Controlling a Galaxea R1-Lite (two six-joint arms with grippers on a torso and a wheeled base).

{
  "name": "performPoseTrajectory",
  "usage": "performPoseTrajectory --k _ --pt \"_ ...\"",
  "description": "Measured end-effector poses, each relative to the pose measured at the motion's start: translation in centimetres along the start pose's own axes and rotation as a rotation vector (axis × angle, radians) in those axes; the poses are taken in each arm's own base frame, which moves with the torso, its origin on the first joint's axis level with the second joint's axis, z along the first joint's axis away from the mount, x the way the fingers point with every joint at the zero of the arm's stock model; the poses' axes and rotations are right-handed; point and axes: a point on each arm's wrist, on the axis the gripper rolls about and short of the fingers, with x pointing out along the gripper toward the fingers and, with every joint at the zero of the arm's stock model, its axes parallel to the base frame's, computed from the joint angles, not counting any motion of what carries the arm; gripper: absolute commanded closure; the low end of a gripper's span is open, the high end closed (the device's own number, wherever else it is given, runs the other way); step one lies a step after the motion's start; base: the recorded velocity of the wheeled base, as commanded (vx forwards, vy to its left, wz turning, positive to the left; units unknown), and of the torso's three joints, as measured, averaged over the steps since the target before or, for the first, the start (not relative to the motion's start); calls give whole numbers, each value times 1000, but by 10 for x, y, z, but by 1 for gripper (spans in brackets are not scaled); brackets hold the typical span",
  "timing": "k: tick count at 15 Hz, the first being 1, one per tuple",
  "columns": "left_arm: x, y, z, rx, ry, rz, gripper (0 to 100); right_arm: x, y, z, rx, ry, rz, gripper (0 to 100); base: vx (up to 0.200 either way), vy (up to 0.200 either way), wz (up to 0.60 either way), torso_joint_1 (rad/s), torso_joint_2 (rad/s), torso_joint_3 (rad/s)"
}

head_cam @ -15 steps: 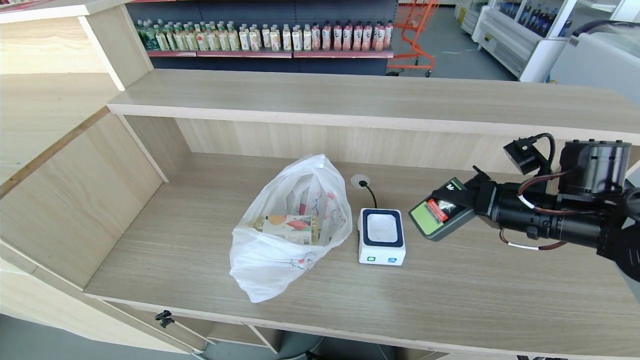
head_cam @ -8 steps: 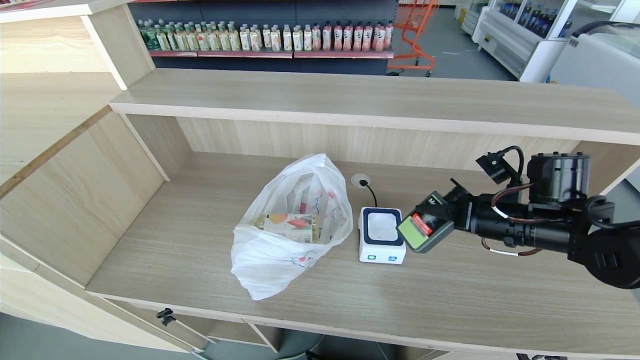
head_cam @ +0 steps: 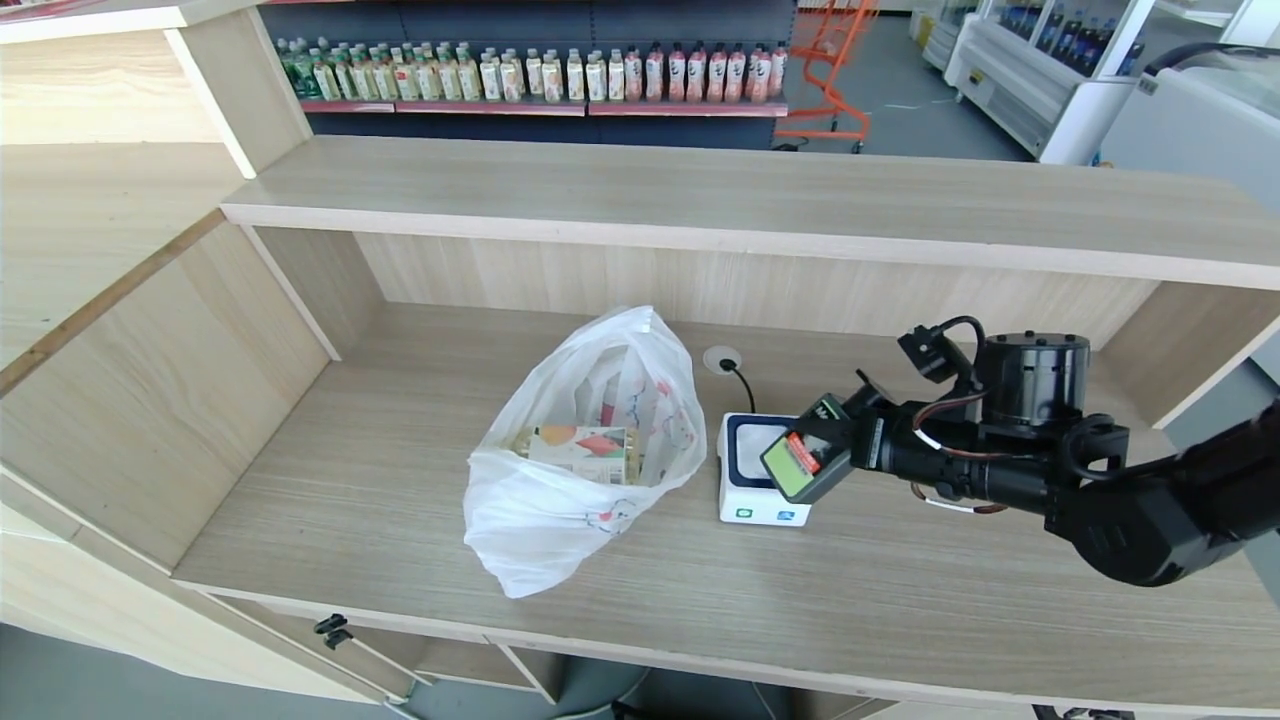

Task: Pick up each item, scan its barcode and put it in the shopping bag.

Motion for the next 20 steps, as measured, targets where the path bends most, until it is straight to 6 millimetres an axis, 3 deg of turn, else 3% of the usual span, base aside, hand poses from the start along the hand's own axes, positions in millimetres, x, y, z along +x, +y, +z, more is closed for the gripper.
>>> performPoseTrajectory --k 8,13,16,18,20 --pt "0 0 0 0 0 0 0 39 6 1 -23 2 49 100 0 0 0 0 0 0" --pt "0 0 0 0 0 0 0 51 3 -2 -75 -2 34 100 0 0 0 0 0 0" --pt "0 0 0 0 0 0 0 48 7 5 -30 -16 39 100 0 0 0 0 0 0" --pt "0 0 0 0 0 1 0 36 27 24 7 -72 82 100 0 0 0 0 0 0" --pt "0 0 0 0 0 0 0 14 45 44 -64 -124 105 100 0 0 0 0 0 0"
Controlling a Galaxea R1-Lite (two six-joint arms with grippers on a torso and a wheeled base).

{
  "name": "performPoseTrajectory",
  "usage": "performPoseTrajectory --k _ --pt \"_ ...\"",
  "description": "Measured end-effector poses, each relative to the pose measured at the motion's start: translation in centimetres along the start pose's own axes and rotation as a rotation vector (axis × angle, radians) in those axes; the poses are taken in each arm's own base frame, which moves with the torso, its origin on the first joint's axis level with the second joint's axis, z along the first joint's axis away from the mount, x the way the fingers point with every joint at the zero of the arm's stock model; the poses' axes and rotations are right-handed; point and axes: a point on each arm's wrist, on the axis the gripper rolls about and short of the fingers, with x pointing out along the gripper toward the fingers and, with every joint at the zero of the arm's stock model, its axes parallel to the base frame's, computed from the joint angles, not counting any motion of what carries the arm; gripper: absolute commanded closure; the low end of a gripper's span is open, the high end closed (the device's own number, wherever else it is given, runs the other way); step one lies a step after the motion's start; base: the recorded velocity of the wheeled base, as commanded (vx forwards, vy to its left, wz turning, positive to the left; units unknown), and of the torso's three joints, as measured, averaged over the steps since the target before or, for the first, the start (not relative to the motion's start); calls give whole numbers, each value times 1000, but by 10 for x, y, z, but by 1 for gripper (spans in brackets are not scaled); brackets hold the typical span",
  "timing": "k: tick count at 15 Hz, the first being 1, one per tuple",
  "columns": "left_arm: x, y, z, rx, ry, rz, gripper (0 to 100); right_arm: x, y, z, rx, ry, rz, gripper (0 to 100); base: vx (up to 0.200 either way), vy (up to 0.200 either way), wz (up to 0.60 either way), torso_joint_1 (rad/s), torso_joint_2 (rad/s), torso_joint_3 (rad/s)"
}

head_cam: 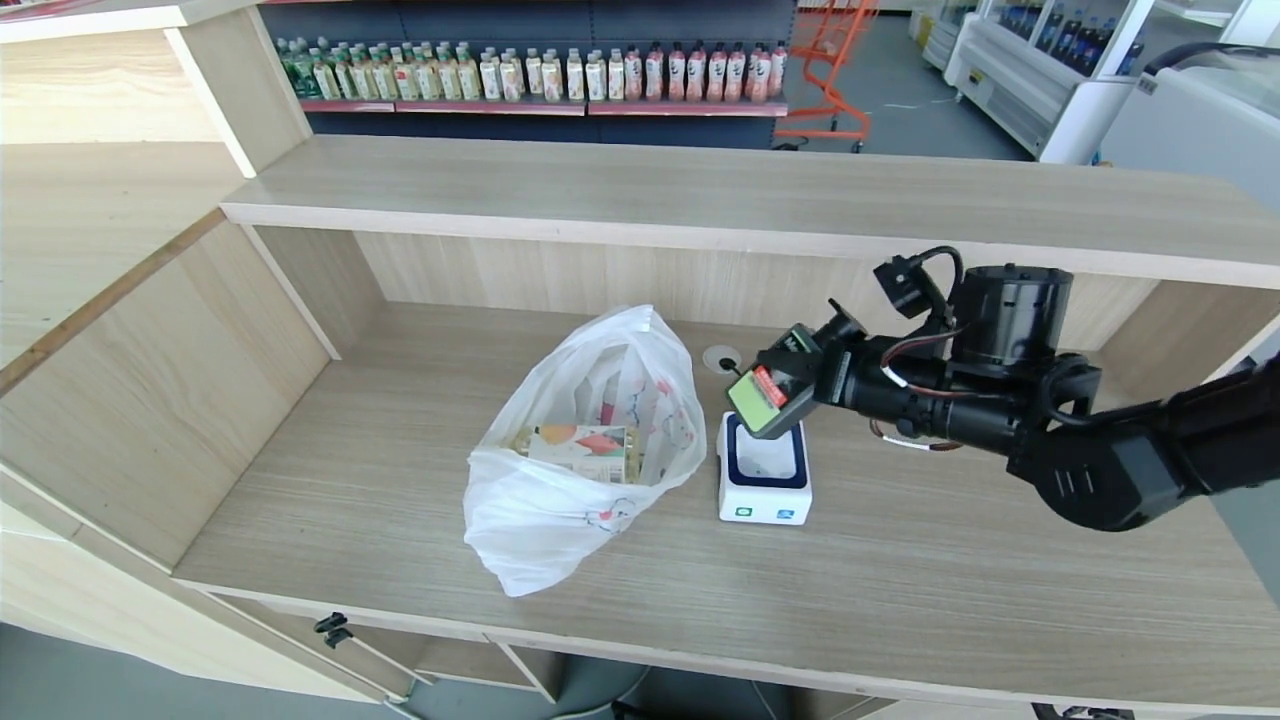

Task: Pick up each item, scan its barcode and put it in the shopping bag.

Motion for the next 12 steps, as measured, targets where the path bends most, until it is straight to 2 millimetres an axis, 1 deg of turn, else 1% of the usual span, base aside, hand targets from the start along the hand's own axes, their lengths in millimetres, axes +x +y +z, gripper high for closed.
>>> performPoseTrajectory --k 1,2,4,7,9,12 --pt "0 0 0 0 0 0 0 -11 8 11 -90 -21 3 100 0 0 0 0 0 0" --pt "0 0 0 0 0 0 0 -20 11 17 -153 -39 -2 100 0 0 0 0 0 0" --pt "0 0 0 0 0 0 0 -38 11 20 -196 -47 -25 100 0 0 0 0 0 0" --pt "0 0 0 3 2 0 0 -55 12 17 -191 -43 -43 100 0 0 0 0 0 0" --pt "0 0 0 2 1 0 0 -60 12 15 -184 -40 -48 100 0 200 0 2 0 2" --pt "0 0 0 2 0 1 0 -62 13 15 -174 -42 -48 100 0 200 0 6 4 6"
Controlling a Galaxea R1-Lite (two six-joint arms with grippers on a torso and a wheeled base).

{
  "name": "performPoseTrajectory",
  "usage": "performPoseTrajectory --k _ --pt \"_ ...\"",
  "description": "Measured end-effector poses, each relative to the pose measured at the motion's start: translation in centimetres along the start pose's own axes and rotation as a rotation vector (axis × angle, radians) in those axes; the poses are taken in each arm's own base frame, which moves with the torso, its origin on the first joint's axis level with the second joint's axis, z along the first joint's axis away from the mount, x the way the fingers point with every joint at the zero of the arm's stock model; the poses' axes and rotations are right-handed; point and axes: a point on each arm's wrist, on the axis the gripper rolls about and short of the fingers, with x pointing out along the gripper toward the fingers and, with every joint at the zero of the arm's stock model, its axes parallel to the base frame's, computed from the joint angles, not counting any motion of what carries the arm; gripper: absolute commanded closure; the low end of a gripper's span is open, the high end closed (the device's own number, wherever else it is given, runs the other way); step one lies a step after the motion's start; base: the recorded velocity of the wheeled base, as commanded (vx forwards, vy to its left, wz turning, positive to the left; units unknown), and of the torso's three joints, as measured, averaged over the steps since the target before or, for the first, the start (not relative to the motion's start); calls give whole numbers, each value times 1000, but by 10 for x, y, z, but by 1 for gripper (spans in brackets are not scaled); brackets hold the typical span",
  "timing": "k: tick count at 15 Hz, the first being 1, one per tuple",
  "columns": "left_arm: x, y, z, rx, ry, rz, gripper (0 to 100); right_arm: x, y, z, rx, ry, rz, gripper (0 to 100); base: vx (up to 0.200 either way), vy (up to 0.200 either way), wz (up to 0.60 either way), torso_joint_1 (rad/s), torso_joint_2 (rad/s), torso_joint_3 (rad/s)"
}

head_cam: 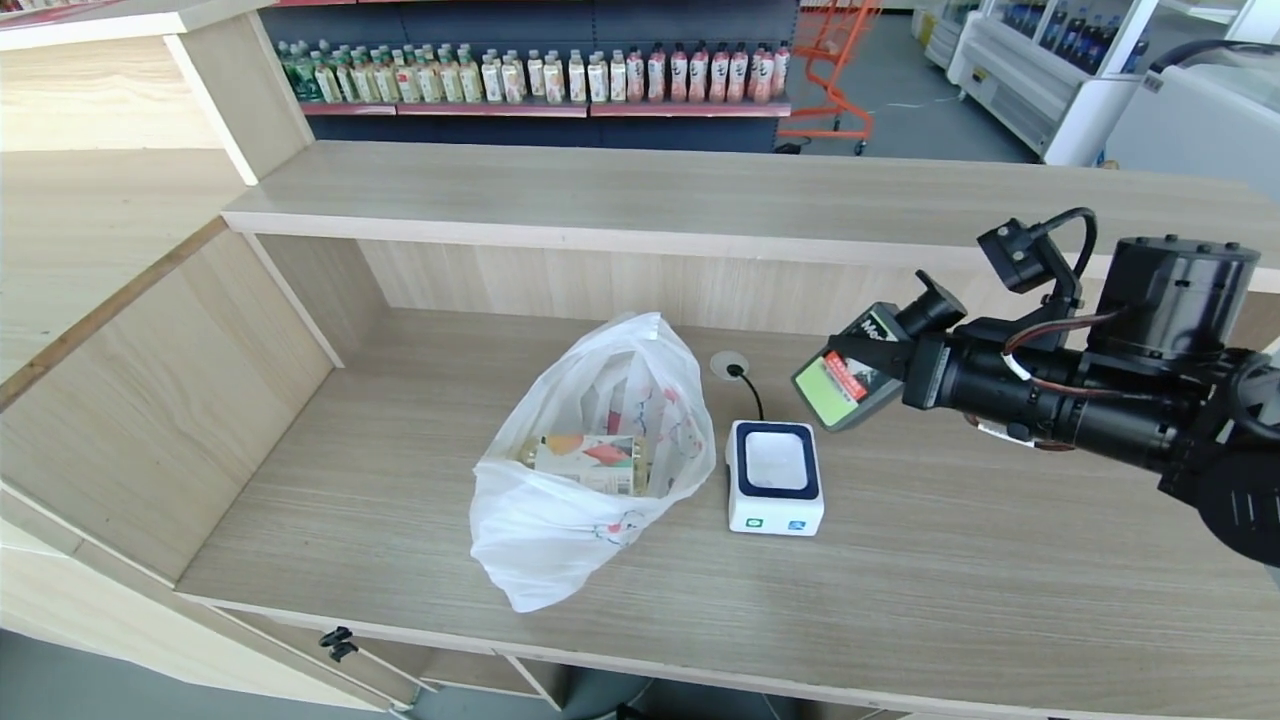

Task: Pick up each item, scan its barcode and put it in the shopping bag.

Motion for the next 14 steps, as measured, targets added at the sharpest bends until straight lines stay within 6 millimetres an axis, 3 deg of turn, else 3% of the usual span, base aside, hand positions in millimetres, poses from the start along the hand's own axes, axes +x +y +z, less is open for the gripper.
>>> performPoseTrajectory --k 3,6,14 --pt "0 0 0 0 0 -1 0 5 -1 -1 1 6 1 100 0 200 0 3 -1 4" --pt "0 0 0 -2 0 -2 0 16 -5 1 -17 -1 0 100 0 0 0 0 0 0" --pt "0 0 0 -2 0 0 0 78 -34 -11 -184 12 -54 100 0 0 0 0 0 0"
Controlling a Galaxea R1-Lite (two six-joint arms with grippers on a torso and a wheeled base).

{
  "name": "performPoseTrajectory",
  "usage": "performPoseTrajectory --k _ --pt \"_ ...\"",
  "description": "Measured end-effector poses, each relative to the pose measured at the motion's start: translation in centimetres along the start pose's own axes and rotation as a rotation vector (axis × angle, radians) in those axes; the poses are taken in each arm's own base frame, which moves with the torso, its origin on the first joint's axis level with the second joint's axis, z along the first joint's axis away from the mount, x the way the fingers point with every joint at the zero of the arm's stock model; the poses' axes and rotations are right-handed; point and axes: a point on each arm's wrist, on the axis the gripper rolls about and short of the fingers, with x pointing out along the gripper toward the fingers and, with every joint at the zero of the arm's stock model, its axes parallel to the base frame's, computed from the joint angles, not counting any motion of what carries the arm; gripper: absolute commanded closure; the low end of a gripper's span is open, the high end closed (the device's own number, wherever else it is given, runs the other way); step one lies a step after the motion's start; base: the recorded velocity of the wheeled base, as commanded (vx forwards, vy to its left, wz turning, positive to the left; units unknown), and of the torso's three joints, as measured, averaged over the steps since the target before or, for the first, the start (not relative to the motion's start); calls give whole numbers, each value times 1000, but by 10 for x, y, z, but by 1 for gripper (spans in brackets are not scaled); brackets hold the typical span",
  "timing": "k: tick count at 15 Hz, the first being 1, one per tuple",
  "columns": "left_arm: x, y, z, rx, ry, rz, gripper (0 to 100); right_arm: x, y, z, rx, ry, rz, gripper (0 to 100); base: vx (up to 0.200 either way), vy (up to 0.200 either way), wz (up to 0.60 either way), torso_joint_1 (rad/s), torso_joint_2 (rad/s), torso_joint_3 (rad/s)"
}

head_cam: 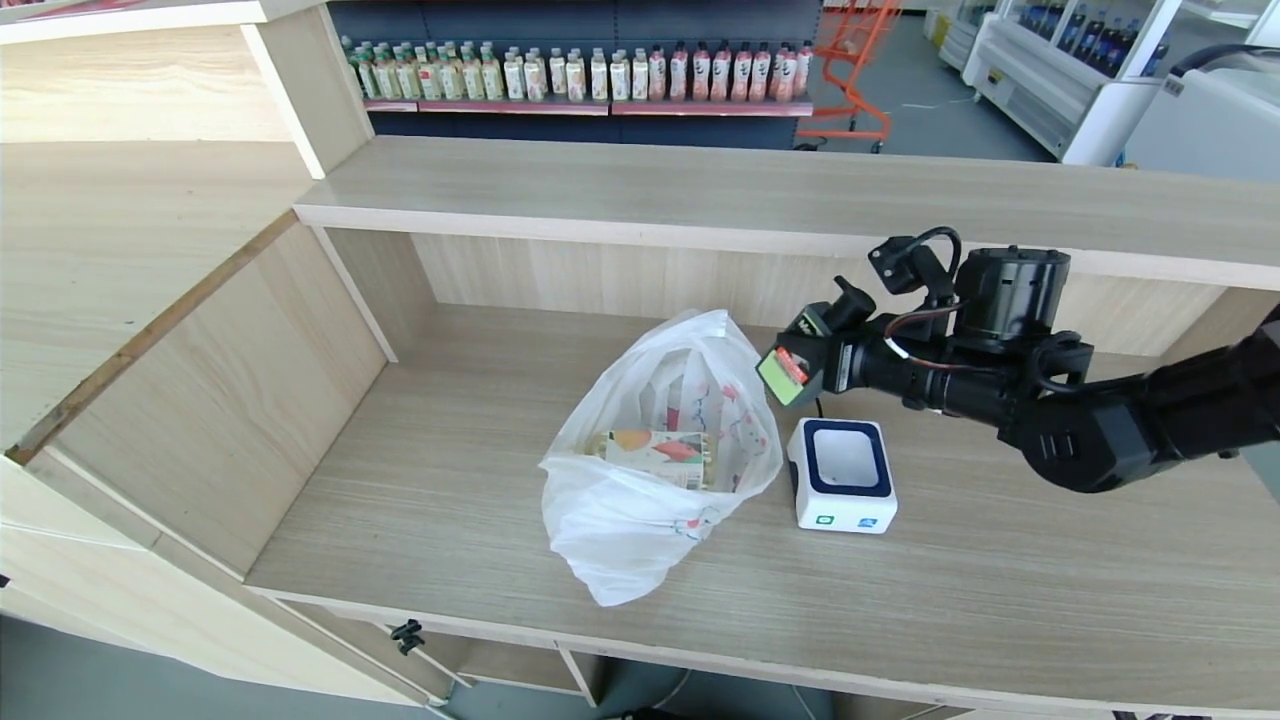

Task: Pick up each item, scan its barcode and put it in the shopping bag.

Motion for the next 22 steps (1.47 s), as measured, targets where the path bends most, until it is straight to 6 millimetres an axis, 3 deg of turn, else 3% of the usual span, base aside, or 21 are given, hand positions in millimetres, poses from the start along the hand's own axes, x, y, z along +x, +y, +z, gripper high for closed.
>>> performPoseTrajectory --k 4,10,17,18,22 --pt "0 0 0 0 0 0 0 32 -3 -19 -114 -12 22 100 0 0 0 0 0 0" --pt "0 0 0 0 0 -1 0 80 17 -57 -210 -15 99 100 0 0 0 0 0 0" --pt "0 0 0 0 0 -1 0 114 18 -82 -287 -15 117 100 0 0 0 0 0 0" --pt "0 0 0 0 0 -1 0 116 18 -84 -287 -14 119 0 0 0 0 0 0 0" --pt "0 0 0 0 0 0 0 116 18 -78 -223 -25 120 0 0 0 0 0 0 0"
